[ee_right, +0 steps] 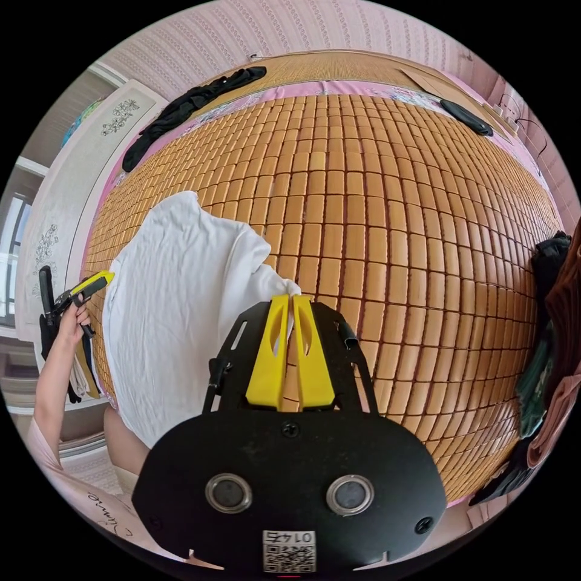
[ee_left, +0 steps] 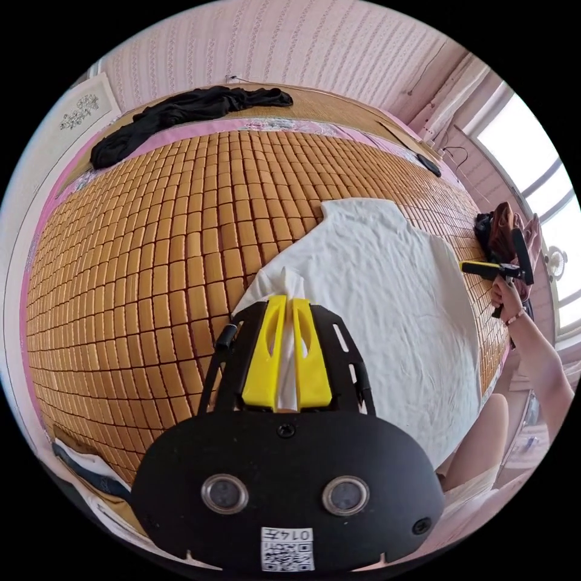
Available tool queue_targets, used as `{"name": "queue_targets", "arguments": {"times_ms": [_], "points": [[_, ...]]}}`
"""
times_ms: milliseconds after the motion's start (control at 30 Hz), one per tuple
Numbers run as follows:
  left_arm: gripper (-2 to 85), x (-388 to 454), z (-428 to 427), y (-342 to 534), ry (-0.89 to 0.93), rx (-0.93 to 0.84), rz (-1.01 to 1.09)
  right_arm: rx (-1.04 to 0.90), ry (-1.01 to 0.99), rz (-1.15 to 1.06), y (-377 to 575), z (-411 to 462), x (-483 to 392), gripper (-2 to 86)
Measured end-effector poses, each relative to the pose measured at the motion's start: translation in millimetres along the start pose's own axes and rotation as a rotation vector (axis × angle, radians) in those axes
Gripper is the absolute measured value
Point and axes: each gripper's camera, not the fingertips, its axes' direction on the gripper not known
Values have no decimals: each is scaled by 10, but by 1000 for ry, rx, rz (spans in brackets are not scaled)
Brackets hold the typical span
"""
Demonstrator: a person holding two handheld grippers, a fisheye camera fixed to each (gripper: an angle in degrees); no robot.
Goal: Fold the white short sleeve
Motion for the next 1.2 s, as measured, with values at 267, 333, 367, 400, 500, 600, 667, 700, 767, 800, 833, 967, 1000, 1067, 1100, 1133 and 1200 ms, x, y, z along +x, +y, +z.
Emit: {"name": "queue_targets", "arguments": {"times_ms": [267, 333, 367, 400, 500, 600, 667, 700, 767, 800, 833, 967, 1000, 1067, 1100, 1133, 1200], "points": [[-9, -651, -417, 392, -46, 143, -148, 66, 38, 18, -90, -171, 282, 1], [-9, -798, -346, 455, -43, 103, -192, 30, 64, 31, -137, -85, 342, 2], [-9, -871, -284, 491, -38, 79, -216, 19, 70, 32, -148, -57, 350, 2], [-9, -901, -254, 506, -35, 68, -226, -4, 97, 42, -166, 2, 362, 2], [-8, -993, -140, 546, -19, 23, -256, -60, 144, 58, -202, 164, 386, 3], [-2, -1049, -120, 563, -2, 40, -266, -79, 142, 89, -216, 284, 429, 5], [11, -1099, -109, 570, 24, 53, -289, -57, 106, 100, -212, 334, 452, 7], [22, -1109, -110, 570, 32, 54, -292, -27, 84, 92, -202, 350, 449, 9], [52, -1131, -169, 585, 36, 79, -293, -2, 82, 84, -186, 369, 431, 17], [56, -1137, -192, 591, 34, 86, -294, 11, 87, 86, -169, 378, 420, 27], [59, -1150, -240, 609, 32, 95, -301, 20, 97, 97, -138, 388, 411, 38], [63, -1121, -376, 778, 95, 134, -287, 47, 18, 105, 59, 458, 334, 65], [63, -1103, -381, 810, 101, 142, -283, 48, -23, 90, 137, 510, 278, 69], [65, -1022, -336, 887, 135, 141, -269, 41, -62, 65, 233, 626, 172, 69], [66, -1003, -309, 892, 152, 136, -267, 29, -70, 47, 262, 714, 97, 67], [72, -962, -240, 887, 175, 113, -262, 25, -67, 33, 268, 776, 18, 65], [78, -903, -140, 877, 137, 54, -269, 55, -47, 4, 245, 801, -155, 55]]}}
